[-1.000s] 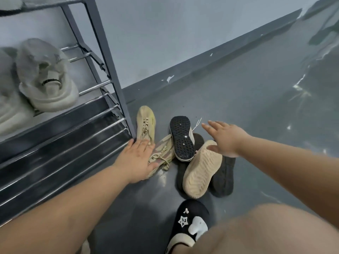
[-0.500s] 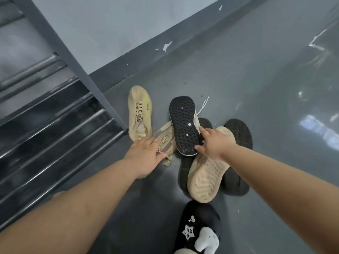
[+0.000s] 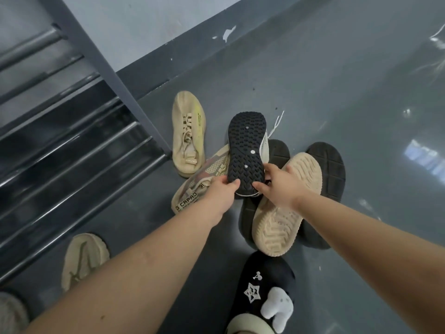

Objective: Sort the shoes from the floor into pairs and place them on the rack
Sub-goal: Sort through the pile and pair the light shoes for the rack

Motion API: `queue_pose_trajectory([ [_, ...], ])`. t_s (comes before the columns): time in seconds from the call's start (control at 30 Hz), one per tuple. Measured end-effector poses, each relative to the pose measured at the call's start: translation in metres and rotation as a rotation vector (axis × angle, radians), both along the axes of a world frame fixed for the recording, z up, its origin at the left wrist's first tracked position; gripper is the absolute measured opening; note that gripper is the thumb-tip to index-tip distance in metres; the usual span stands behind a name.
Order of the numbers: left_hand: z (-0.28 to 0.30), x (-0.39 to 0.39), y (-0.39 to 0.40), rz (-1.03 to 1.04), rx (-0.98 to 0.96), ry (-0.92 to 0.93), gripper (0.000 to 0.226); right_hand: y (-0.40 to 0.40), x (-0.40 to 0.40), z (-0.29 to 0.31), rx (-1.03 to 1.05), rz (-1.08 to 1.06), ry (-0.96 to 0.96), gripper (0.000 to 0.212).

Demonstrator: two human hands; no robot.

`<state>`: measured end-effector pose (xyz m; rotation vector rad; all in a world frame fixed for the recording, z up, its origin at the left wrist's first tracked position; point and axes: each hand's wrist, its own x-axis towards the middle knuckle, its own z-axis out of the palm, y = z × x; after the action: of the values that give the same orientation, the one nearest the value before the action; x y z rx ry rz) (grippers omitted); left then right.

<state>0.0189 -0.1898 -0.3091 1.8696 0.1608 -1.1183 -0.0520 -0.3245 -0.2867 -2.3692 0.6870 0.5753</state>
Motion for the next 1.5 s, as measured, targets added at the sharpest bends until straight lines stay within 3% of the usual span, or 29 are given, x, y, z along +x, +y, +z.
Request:
queue_pose_trajectory([
  [0.17,0.021,0.003,0.028,0.125,-0.041,0.012,0.025,0.029,-0.006,0.015,0.155,-0.084,-0.04,0.053],
  [0.33,0.075,-0.002,0.059,0.245,-0.241,0.07,0.042,0.057,-0.005,0.058,0.303,-0.183,-0.116,0.055],
  [0.53,0.153,-0.01,0.081,0.215,-0.413,-0.012,0.042,0.07,-0.009,0.15,0.324,-0.237,-0.198,0.064],
  [0.7,0.21,-0.031,0.095,0.124,-0.496,-0.152,0.05,0.082,-0.012,0.236,0.419,-0.354,-0.092,0.05],
  [0.9,0.247,-0.05,0.128,0.046,-0.561,-0.244,0.045,0.119,-0.018,0.294,0.487,-0.488,0.011,0.067],
  [1.0,0.251,-0.058,0.155,0.081,-0.573,-0.285,0.044,0.15,-0.015,0.301,0.45,-0.475,-0.009,0.073],
  [1.13,0.245,-0.062,0.205,0.132,-0.517,-0.378,0.052,0.201,-0.014,0.288,0.561,-0.461,-0.038,0.073],
  [1.27,0.235,-0.063,0.263,0.048,-0.333,-0.535,0.058,0.253,-0.016,0.245,0.692,-0.494,-0.091,0.066],
  [1.5,0.199,-0.085,0.339,0.009,-0.099,-0.584,0.064,0.324,-0.039,0.167,0.98,-0.554,-0.044,0.049],
])
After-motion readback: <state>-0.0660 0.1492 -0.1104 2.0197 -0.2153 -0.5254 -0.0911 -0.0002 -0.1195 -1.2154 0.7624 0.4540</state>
